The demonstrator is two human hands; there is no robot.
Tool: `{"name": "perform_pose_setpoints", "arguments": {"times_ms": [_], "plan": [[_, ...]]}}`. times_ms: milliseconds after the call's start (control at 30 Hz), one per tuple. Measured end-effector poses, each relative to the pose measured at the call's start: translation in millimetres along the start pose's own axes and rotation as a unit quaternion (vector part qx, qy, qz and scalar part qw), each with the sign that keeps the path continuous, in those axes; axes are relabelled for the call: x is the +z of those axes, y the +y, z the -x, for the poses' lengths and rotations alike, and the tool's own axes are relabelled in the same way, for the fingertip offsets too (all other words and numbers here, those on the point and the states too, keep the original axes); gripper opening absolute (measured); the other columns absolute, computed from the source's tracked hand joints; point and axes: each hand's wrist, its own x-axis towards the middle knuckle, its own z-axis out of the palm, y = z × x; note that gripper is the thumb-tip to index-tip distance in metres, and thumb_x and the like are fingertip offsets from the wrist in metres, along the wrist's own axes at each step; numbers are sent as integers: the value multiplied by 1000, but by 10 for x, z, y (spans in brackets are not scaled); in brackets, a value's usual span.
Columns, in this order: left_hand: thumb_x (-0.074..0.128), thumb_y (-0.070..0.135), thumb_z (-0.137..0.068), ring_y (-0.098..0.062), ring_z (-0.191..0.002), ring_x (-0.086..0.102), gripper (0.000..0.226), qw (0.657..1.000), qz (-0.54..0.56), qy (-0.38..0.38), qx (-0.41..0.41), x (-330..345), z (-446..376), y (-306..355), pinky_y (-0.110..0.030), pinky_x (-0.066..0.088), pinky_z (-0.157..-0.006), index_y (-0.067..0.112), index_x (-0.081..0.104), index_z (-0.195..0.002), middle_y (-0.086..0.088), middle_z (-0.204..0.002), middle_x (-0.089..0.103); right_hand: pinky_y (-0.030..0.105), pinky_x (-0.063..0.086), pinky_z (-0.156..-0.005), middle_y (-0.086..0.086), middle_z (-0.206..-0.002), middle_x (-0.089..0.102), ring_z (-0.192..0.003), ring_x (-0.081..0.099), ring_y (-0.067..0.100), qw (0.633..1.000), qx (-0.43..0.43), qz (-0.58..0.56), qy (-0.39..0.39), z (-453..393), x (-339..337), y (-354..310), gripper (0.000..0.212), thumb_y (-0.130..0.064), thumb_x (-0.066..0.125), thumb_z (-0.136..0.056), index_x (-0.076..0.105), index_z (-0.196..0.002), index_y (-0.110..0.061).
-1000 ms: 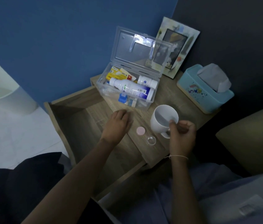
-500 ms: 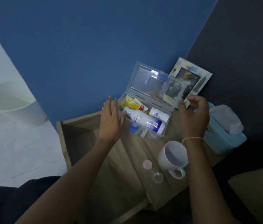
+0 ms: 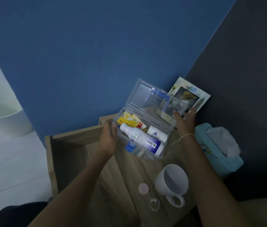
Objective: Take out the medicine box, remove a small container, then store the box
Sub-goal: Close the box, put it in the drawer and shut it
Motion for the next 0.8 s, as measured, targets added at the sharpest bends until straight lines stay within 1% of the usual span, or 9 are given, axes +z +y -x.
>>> {"name": "perform_pose_setpoints", "arguments": {"times_ms": [133,200,267,333,367,433,500,667,800], "plan": [[42,40,-98,-10,-110,54,41,998,30,-22,-50,-110,-106,-30,-11,39,-78,18,50,-131,5,-122,58,40,47,-98,13,-140,49,-123,52,28,1000,-21,4,-18,-45,-48,-56,62,-19,68,-85,40,-140,-17],[45,39,-96,-4,-104,57,39,998,33,-25,-48,-159,-131,-37,-5,41,-74,18,56,-128,4,-121,61,39,51,-91,8,-127,59,-112,58,24,997,-61,21,-29,64,-129,-108,43,-18,67,-83,55,-124,-21],[46,37,-97,1,-98,59,36,998,42,-31,-43,-188,-146,-37,1,42,-68,18,60,-124,3,-118,65,26,52,-79,2,-113,63,-97,61,17,991,-106,61,-59,244,-223,-147,31,-15,66,-80,59,-107,-28],[45,37,-97,-3,-100,60,35,998,40,-30,-50,-198,-143,-22,-2,44,-69,19,62,-122,4,-115,66,10,46,-70,1,-107,64,-91,59,15,979,-141,115,-89,443,-300,-145,34,-7,64,-79,57,-99,-34],[45,37,-97,-3,-99,60,34,998,38,-27,-53,-197,-136,-8,-2,44,-69,20,63,-120,6,-112,67,10,44,-71,0,-107,63,-93,59,14,973,-150,143,-100,543,-324,-131,40,-3,64,-78,55,-98,-36],[44,35,-98,2,-94,59,30,998,34,-21,-56,-195,-120,18,2,42,-66,21,64,-115,11,-104,67,20,43,-77,-4,-107,61,-97,57,14,961,-159,194,-116,753,-333,-87,48,1,63,-75,54,-99,-40],[43,35,-98,4,-90,58,27,997,37,-14,-66,-198,-107,45,2,42,-66,23,65,-108,16,-97,66,21,41,-84,-8,-112,58,-103,54,12,945,-182,227,-148,924,-320,-28,53,4,60,-76,56,-111,-35],[34,43,-99,-19,-110,59,44,986,85,16,-145,-195,-135,124,-33,45,-93,16,65,-116,-5,-119,65,21,43,-90,0,-138,49,-124,47,16,921,-186,260,-224,1098,-336,59,61,5,64,-78,49,-130,-24],[32,62,-91,-23,-122,55,63,984,111,35,-133,-166,-174,263,-46,41,-108,16,57,-127,-7,-131,60,37,47,-100,0,-139,46,-125,47,18,911,-185,266,-254,1124,-368,72,67,-3,75,-74,46,-132,-21]]}}
